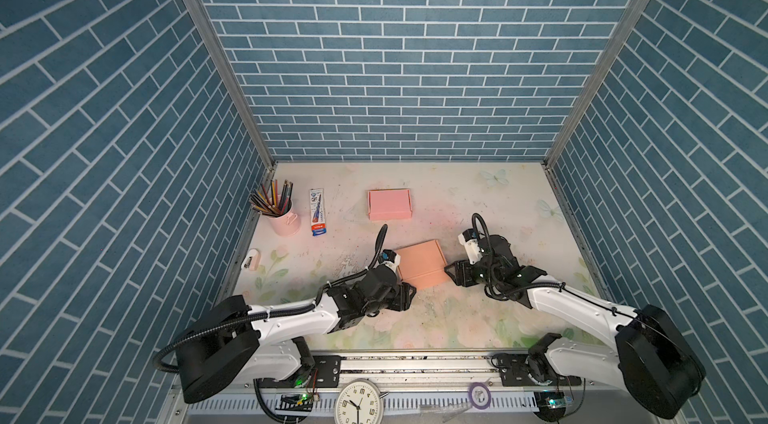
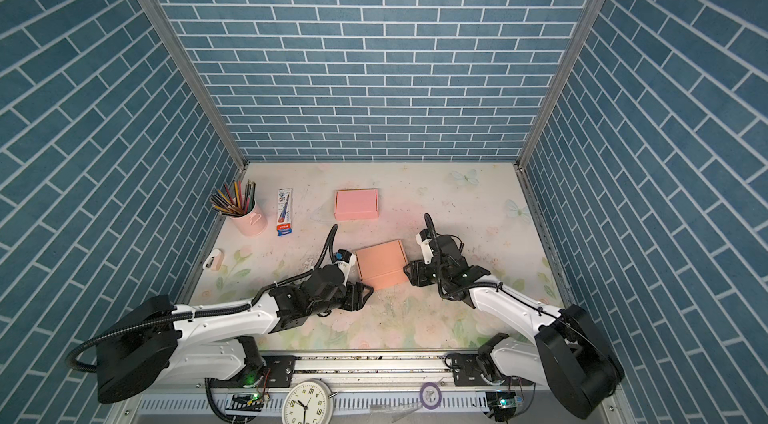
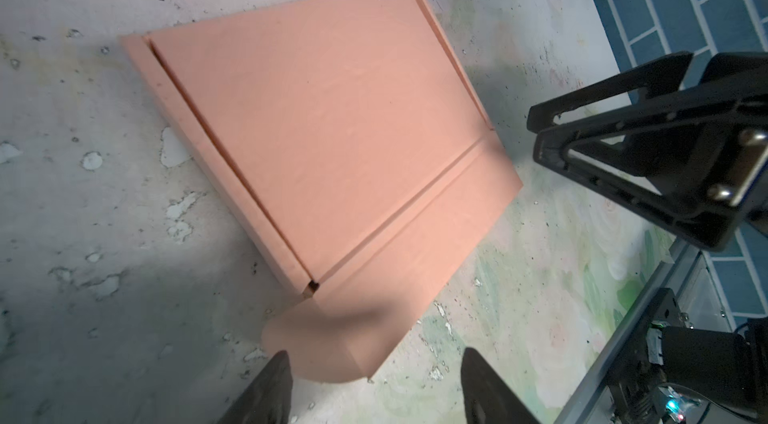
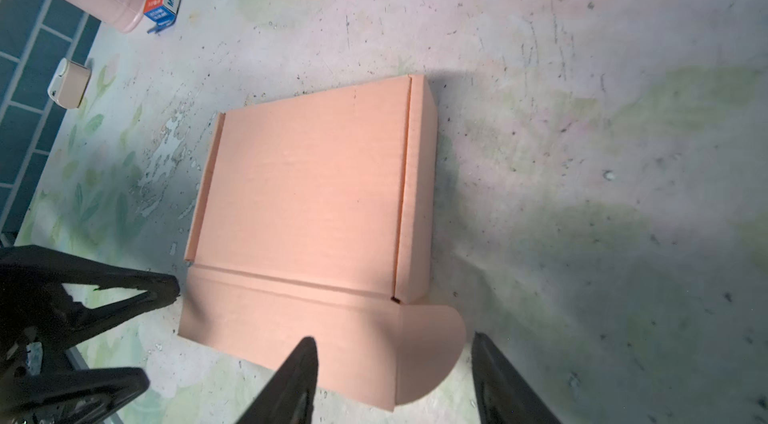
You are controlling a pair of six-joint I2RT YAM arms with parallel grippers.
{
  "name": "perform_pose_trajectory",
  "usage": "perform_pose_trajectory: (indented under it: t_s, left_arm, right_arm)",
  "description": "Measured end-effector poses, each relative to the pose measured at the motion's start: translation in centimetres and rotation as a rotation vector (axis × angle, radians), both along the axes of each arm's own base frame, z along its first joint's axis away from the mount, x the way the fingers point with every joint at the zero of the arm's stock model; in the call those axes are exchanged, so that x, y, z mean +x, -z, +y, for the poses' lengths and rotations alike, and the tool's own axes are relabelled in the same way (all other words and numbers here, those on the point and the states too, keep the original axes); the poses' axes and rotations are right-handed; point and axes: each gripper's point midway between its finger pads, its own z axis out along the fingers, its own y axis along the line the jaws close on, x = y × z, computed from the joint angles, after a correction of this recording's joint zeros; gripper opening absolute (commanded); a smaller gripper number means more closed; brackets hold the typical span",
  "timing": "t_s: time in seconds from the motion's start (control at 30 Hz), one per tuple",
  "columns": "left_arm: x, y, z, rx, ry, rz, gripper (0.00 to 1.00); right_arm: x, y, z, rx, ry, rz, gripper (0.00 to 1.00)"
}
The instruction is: Fold the paper box
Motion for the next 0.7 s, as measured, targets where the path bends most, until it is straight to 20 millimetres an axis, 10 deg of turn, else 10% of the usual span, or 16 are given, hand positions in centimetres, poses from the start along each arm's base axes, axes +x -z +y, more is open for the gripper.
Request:
perform_pose_trajectory:
  t_s: [0.7]
  left_arm:
    - [1.0,1.0,-0.8,-0.005,-0.014,-0.004,0.62]
  right_arm:
    - [-1.2,1.0,2.0,0.073,-0.109,0.056,0.49]
